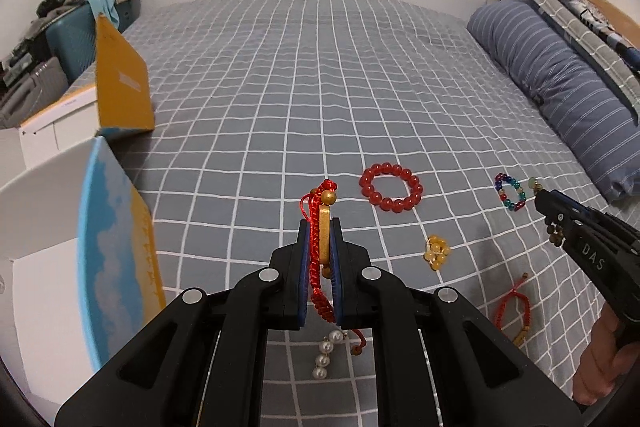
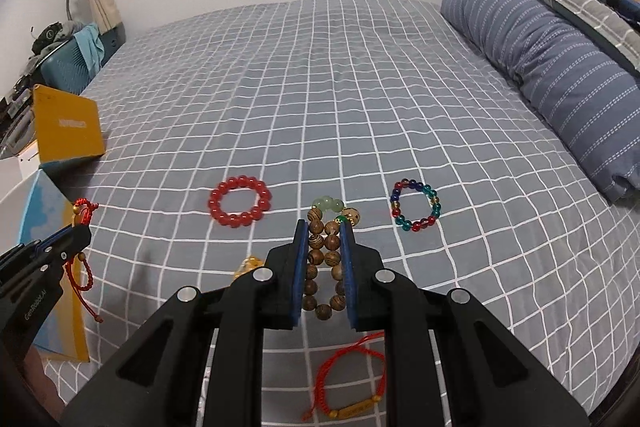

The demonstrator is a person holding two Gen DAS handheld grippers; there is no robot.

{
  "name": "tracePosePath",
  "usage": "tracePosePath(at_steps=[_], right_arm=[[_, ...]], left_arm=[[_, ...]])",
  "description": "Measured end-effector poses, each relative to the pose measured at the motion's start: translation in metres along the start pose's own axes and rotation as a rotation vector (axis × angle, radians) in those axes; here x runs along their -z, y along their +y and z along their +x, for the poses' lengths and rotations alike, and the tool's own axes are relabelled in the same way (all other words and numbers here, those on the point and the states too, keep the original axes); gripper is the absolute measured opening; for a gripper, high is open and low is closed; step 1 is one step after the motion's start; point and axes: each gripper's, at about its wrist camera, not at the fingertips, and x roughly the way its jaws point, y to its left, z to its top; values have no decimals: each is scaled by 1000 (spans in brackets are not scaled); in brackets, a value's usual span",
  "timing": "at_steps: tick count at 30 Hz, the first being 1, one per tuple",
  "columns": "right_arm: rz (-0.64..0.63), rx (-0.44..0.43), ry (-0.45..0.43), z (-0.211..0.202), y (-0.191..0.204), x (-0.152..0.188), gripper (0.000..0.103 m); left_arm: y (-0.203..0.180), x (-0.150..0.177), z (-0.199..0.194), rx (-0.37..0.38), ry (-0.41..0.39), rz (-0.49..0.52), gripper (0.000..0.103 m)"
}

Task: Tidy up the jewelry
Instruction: 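Carry both held bracelets up and over into the white box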

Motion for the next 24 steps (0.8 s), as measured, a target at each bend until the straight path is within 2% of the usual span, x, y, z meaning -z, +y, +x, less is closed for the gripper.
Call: tracePosePath(at_steps=[14, 24], right_arm=[[-18, -29, -59, -42, 35, 0, 15], [-71, -70, -88, -60, 83, 2, 15]], left_arm=[[25, 1, -55, -25, -76, -22, 8], [60, 5, -77, -60, -100, -59, 8]])
